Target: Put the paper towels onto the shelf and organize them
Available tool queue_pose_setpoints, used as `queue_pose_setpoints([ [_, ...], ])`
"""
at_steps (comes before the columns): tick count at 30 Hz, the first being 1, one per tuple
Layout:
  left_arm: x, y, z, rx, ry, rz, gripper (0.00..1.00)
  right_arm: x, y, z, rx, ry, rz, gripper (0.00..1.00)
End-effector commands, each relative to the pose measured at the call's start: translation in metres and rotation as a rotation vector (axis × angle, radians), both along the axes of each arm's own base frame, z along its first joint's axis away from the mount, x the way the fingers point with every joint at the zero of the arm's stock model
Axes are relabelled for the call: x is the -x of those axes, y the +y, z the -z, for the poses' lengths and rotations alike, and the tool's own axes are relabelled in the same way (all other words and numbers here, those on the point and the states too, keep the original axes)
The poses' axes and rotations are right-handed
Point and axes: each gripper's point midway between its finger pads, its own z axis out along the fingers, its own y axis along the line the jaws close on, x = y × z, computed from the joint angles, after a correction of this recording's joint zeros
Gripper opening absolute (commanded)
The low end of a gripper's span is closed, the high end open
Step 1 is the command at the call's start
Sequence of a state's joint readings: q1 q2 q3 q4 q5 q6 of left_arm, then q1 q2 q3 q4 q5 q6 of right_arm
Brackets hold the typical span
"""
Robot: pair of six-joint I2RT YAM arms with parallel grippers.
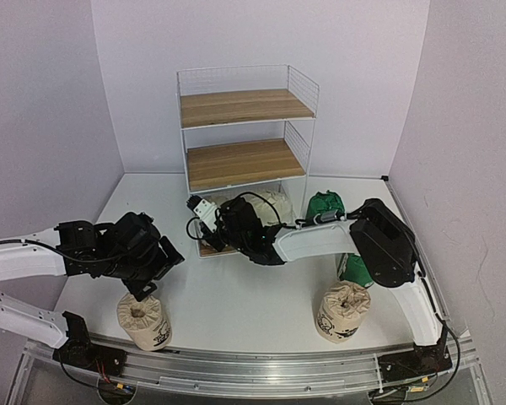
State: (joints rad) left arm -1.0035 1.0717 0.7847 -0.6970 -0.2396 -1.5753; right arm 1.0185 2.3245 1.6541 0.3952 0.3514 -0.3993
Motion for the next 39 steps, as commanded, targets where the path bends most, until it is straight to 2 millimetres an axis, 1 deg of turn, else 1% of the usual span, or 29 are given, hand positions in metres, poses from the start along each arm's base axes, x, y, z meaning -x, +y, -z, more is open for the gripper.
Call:
queue_pose_setpoints([
  [1,0.000,0.001,-0.004,0.019,-0.013,-0.004,1.00,0.016,-0.015,0.077,0.202,0.144,-0.033,0.33],
  [3,0.001,0.001,-0.004,0.020,-0.012,-0.004,1.00,0.014,-0.014,0.070,0.185,0.139,-0.018,0.36],
  [4,0.001,0.001,-0.004,0.021,-0.014,-0.003,1.00,0.012,-0.013,0.063,0.169,0.137,-0.014,0.37],
  [8,0.000,0.001,-0.007,0.024,-0.024,0.003,1.00,0.007,-0.010,0.029,0.095,0.122,0.016,0.43],
  [11,0.000,0.001,-0.006,0.030,-0.028,0.008,1.00,0.005,-0.008,0.004,0.028,0.121,0.035,0.52],
  [13,0.001,0.000,-0.004,0.035,-0.028,0.014,1.00,0.005,-0.007,-0.009,-0.012,0.124,0.041,0.56],
  [18,0.002,-0.001,-0.002,0.042,-0.030,0.020,1.00,0.000,-0.012,-0.032,-0.075,0.102,0.085,0.63],
  [21,0.001,-0.002,-0.001,0.047,-0.034,0.025,1.00,0.002,-0.019,-0.044,-0.113,0.095,0.101,0.66],
  [29,-0.002,-0.006,-0.004,0.036,-0.041,0.035,1.00,0.011,-0.035,-0.066,-0.174,0.094,0.115,0.74],
  [32,-0.004,-0.009,-0.004,0.033,-0.041,0.039,1.00,0.014,-0.042,-0.067,-0.182,0.103,0.125,0.76],
  [33,-0.004,-0.010,-0.005,0.035,-0.044,0.040,1.00,0.016,-0.045,-0.064,-0.180,0.111,0.128,0.77],
  [35,-0.006,-0.012,-0.006,0.034,-0.048,0.046,1.00,0.021,-0.052,-0.066,-0.198,0.135,0.136,0.79],
  [37,-0.007,-0.014,-0.008,0.031,-0.052,0.053,1.00,0.029,-0.061,-0.062,-0.210,0.171,0.138,0.80],
  [38,-0.008,-0.015,-0.008,0.028,-0.054,0.056,1.00,0.033,-0.066,-0.066,-0.223,0.181,0.137,0.81],
  [39,-0.008,-0.016,-0.010,0.027,-0.058,0.059,1.00,0.037,-0.072,-0.063,-0.223,0.194,0.143,0.82],
])
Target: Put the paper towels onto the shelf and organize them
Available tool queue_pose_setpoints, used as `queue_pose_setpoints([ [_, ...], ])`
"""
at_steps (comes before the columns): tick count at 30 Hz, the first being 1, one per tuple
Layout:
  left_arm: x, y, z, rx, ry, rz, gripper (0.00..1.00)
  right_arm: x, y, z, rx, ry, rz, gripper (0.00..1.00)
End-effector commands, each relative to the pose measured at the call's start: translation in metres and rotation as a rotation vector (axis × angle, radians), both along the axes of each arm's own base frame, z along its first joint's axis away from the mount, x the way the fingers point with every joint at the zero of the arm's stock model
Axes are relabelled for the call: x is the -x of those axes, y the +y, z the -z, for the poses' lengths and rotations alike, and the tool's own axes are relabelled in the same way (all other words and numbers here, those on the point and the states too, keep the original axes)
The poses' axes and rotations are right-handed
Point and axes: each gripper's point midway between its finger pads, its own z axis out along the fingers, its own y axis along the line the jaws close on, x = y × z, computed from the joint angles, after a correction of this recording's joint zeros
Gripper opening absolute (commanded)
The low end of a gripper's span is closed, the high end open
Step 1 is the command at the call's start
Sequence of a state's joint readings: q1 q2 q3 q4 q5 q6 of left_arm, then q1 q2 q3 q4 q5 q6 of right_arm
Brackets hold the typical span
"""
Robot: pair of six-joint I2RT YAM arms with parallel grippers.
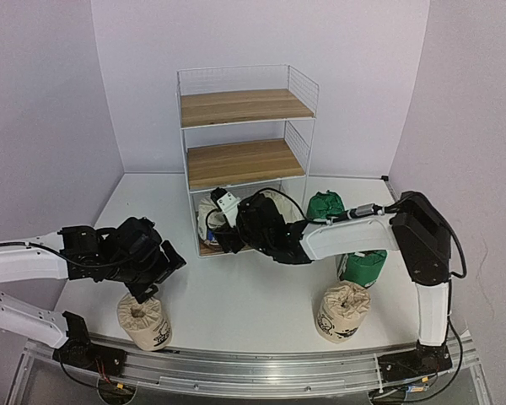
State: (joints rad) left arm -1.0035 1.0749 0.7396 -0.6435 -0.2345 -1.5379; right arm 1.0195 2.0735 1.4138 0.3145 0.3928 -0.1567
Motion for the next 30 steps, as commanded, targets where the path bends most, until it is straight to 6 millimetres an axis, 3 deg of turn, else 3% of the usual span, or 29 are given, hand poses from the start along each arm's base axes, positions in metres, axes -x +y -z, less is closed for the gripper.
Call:
queue_pose_setpoints([
  [1,-0.009,-0.015,-0.022,0.038,-0.050,0.030,1.00,0.014,-0.024,-0.035,-0.118,0.030,0.036,0.82],
  [8,-0.015,-0.022,-0.035,0.048,-0.112,0.078,1.00,0.051,-0.070,-0.034,-0.172,0.198,0.067,0.89],
  [11,-0.018,-0.027,-0.043,0.051,-0.150,0.115,1.00,0.070,-0.100,-0.031,-0.121,0.306,0.128,0.91],
  [13,-0.022,-0.033,-0.049,0.055,-0.184,0.148,1.00,0.085,-0.128,-0.021,-0.060,0.398,0.192,0.91],
  [15,-0.024,-0.040,-0.054,0.061,-0.213,0.182,1.00,0.097,-0.155,-0.030,-0.040,0.456,0.267,0.90],
  [21,-0.029,-0.062,-0.054,0.050,-0.251,0.285,1.00,0.144,-0.261,-0.056,0.073,0.619,0.553,0.91],
  [23,-0.031,-0.070,-0.055,0.050,-0.263,0.318,1.00,0.162,-0.289,-0.057,0.087,0.689,0.623,0.93],
  [26,-0.033,-0.082,-0.053,0.054,-0.270,0.364,1.00,0.183,-0.310,-0.042,0.081,0.835,0.672,0.93],
  [30,-0.035,-0.094,-0.051,0.051,-0.274,0.407,1.00,0.197,-0.328,-0.015,0.050,1.017,0.740,0.88],
])
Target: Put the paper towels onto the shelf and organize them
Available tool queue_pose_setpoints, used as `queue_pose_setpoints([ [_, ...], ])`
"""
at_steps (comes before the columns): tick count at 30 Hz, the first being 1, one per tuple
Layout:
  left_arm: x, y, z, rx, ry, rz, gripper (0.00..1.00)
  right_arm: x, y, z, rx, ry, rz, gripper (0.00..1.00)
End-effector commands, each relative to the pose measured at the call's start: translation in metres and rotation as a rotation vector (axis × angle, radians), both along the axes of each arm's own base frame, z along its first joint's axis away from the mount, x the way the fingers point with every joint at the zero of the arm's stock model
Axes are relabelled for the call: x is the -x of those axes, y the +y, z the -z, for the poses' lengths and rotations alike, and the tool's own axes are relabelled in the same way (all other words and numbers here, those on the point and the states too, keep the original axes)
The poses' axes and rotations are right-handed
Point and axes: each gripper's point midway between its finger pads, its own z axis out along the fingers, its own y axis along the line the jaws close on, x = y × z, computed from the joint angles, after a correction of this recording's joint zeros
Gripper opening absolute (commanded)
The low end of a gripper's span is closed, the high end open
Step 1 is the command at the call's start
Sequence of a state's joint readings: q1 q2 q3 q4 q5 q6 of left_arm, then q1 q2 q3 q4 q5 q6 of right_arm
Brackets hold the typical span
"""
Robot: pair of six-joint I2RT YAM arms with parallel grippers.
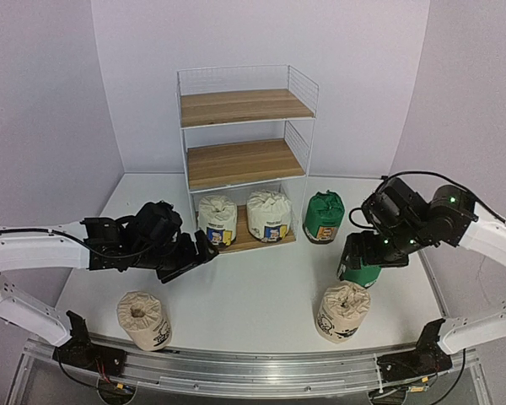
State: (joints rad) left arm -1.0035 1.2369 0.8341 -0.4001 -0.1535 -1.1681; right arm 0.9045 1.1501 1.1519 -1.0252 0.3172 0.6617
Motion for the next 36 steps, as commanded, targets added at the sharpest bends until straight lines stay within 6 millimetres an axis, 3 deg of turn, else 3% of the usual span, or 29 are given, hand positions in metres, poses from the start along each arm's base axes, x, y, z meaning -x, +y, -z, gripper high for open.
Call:
queue_pose_setpoints([
  [1,-0.009,-0.027,-0.024,0.052,-0.066,0.084,1.00,0.040,-0.037,0.045,0.020,0.301,0.137,0.87],
  [7,-0.008,-0.033,-0.017,0.042,-0.048,0.103,1.00,0.060,-0.039,0.055,-0.071,0.365,0.192,0.83],
  [14,-0.008,-0.040,-0.010,0.038,-0.039,0.132,1.00,0.075,-0.046,0.056,-0.208,0.324,0.218,0.82],
  [17,-0.008,-0.044,-0.009,0.042,-0.037,0.144,1.00,0.072,-0.047,0.064,-0.219,0.308,0.245,0.82],
  [22,-0.008,-0.052,-0.009,0.053,-0.042,0.174,1.00,0.063,-0.027,0.082,-0.217,0.364,0.229,0.81],
  [27,-0.007,-0.054,-0.002,0.054,-0.030,0.184,1.00,0.055,-0.023,0.095,-0.193,0.370,0.256,0.78],
  [32,-0.006,-0.055,-0.001,0.058,-0.028,0.188,1.00,0.056,-0.024,0.105,-0.173,0.392,0.275,0.64],
  [36,-0.006,-0.056,-0.002,0.057,-0.045,0.205,1.00,0.059,-0.027,0.114,-0.149,0.414,0.289,0.61],
])
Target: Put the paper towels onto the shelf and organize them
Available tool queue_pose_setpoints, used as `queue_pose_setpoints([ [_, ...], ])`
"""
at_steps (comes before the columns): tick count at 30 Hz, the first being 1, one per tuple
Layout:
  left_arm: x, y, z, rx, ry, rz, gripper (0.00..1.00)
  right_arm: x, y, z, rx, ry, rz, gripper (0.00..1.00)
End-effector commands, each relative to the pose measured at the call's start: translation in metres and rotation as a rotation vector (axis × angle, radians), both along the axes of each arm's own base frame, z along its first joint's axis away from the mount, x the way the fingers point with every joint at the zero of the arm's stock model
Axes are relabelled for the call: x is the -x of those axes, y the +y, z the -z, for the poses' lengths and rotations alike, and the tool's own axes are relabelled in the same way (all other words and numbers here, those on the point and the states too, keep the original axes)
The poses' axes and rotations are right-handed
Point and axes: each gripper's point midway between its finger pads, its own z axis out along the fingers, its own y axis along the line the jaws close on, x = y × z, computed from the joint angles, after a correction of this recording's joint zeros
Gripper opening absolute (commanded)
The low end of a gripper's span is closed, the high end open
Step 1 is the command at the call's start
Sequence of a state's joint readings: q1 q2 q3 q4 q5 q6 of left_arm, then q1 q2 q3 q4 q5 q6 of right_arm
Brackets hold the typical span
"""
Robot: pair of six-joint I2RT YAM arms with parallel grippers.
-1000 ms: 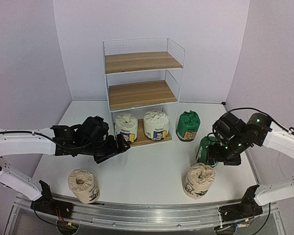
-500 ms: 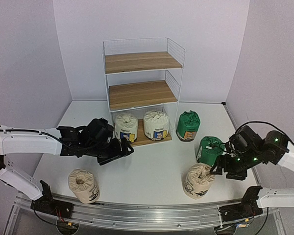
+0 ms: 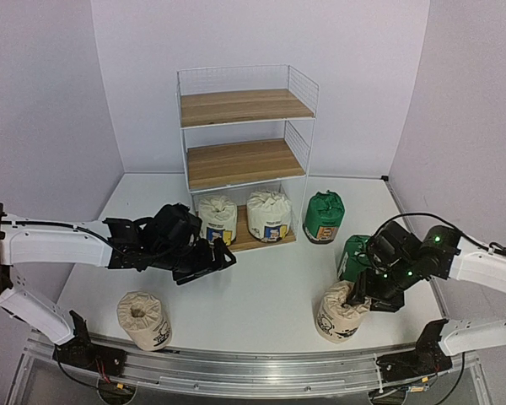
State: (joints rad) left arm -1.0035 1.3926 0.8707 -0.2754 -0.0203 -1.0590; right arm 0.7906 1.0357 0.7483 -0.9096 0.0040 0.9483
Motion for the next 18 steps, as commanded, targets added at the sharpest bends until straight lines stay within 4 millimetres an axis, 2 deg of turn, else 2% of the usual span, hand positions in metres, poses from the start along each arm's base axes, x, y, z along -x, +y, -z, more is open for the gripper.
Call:
queue_pose_setpoints([
  [1,-0.006,-0.014,-0.022,0.055,-0.062,0.038,1.00,0.001,-0.001,0.010,0.016,0.031,0.025,0.60],
  [6,-0.006,-0.016,-0.024,0.051,-0.085,0.067,1.00,-0.002,-0.006,0.018,0.070,0.034,0.024,0.55],
  [8,-0.006,-0.016,-0.025,0.050,-0.097,0.077,1.00,-0.005,-0.005,0.016,0.073,0.027,0.019,0.47],
  [12,-0.001,-0.024,-0.030,0.069,-0.118,0.148,1.00,-0.011,0.007,0.001,0.031,0.001,-0.027,0.25],
  [15,0.003,-0.035,-0.039,0.103,-0.179,0.245,1.00,-0.013,0.020,-0.013,-0.019,-0.014,-0.086,0.20],
  [18,0.023,-0.057,-0.059,0.216,-0.261,0.444,1.00,-0.014,0.036,-0.028,-0.080,-0.021,-0.179,0.19],
])
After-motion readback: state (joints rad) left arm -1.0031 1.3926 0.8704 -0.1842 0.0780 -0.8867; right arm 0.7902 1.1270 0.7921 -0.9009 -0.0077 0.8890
